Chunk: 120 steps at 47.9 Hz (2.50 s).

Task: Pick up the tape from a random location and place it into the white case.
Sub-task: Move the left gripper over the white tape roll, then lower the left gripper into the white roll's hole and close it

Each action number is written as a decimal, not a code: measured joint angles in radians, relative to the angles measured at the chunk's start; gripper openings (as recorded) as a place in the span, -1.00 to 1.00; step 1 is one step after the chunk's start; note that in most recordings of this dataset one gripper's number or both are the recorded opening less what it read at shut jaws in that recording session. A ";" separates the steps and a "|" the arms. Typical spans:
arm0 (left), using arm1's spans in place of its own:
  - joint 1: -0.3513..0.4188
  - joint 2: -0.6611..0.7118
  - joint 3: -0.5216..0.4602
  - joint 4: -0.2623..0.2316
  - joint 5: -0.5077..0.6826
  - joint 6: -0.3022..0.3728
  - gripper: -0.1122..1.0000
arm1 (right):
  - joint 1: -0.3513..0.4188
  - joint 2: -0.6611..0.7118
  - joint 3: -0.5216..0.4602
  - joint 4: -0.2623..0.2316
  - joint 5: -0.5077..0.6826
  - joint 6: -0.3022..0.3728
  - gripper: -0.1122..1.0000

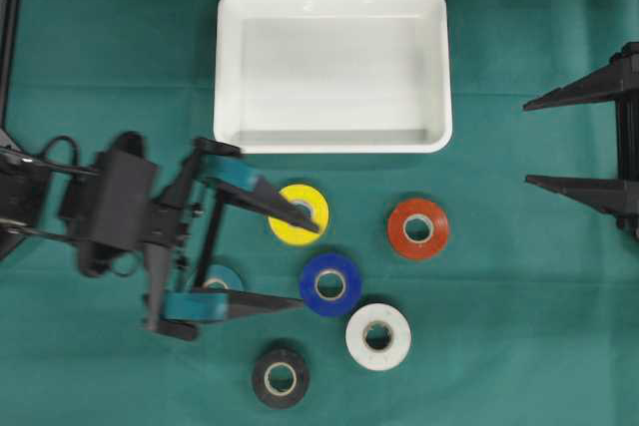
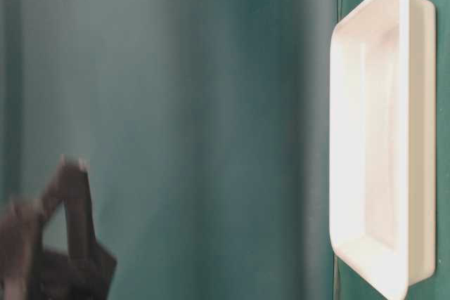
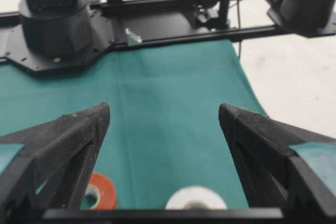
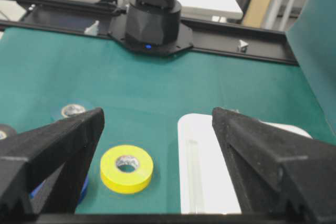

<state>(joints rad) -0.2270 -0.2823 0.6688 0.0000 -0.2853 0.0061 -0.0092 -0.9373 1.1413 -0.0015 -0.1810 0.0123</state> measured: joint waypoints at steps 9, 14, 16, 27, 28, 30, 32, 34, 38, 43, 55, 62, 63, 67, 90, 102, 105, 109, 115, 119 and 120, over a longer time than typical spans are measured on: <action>-0.003 0.089 -0.104 0.000 0.025 0.002 0.98 | 0.000 0.000 0.000 0.000 0.000 0.000 0.85; -0.003 0.127 -0.152 0.000 0.034 0.000 0.98 | 0.000 0.000 0.000 0.000 0.002 0.000 0.85; -0.003 0.140 -0.170 0.000 0.035 0.002 0.98 | 0.000 0.002 0.000 0.000 0.000 0.000 0.85; 0.002 0.212 -0.252 0.000 0.080 0.003 0.98 | 0.000 0.009 0.000 0.000 0.000 0.000 0.85; 0.002 0.215 -0.255 0.000 0.084 0.003 0.98 | 0.000 0.009 0.000 0.000 0.000 0.000 0.85; 0.005 0.218 -0.261 0.000 0.091 0.003 0.98 | 0.002 0.009 0.000 0.000 0.000 0.000 0.85; 0.008 0.221 -0.265 0.000 0.095 0.003 0.98 | 0.000 0.009 0.000 0.000 -0.002 0.000 0.85; 0.008 0.221 -0.270 0.000 0.098 0.003 0.98 | 0.000 0.009 0.000 -0.002 0.000 0.000 0.85; 0.008 0.221 -0.273 0.000 0.107 0.003 0.98 | 0.000 0.009 0.000 0.000 0.000 0.000 0.85; 0.008 0.227 -0.285 0.000 0.149 0.003 0.98 | 0.000 0.011 -0.002 0.000 0.000 0.000 0.85; 0.008 0.295 -0.403 0.000 0.413 0.003 0.98 | 0.000 0.011 -0.011 0.000 0.002 0.000 0.85; 0.015 0.356 -0.512 0.002 0.652 0.002 0.98 | 0.000 0.011 -0.015 -0.002 0.014 0.000 0.85; 0.018 0.362 -0.525 0.002 0.680 0.002 0.98 | 0.000 0.011 -0.017 0.000 0.015 0.000 0.85; 0.029 0.390 -0.581 0.005 0.801 0.000 0.98 | 0.002 0.015 -0.018 0.000 0.017 0.000 0.85; 0.037 0.451 -0.707 0.011 1.034 0.000 0.98 | 0.000 0.032 -0.023 0.000 0.023 0.000 0.85; 0.029 0.451 -0.707 0.011 1.034 0.000 0.98 | 0.000 0.037 -0.026 -0.002 0.026 0.000 0.85; 0.029 0.451 -0.707 0.011 1.034 0.000 0.98 | 0.000 0.038 -0.028 0.000 0.026 0.000 0.85; 0.029 0.451 -0.707 0.011 1.034 0.000 0.98 | 0.000 0.043 -0.028 0.000 0.026 0.000 0.85; 0.029 0.451 -0.707 0.011 1.032 0.000 0.98 | 0.000 0.048 -0.028 -0.002 0.026 0.000 0.85; 0.029 0.451 -0.706 0.011 1.031 0.000 0.98 | 0.000 0.048 -0.026 -0.002 0.026 0.000 0.85; 0.029 0.451 -0.707 0.011 1.029 0.000 0.98 | 0.000 0.048 -0.026 -0.002 0.025 0.000 0.85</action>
<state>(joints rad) -0.1979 0.1687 -0.0383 0.0107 0.7440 0.0061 -0.0092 -0.8897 1.1152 -0.0031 -0.1565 0.0123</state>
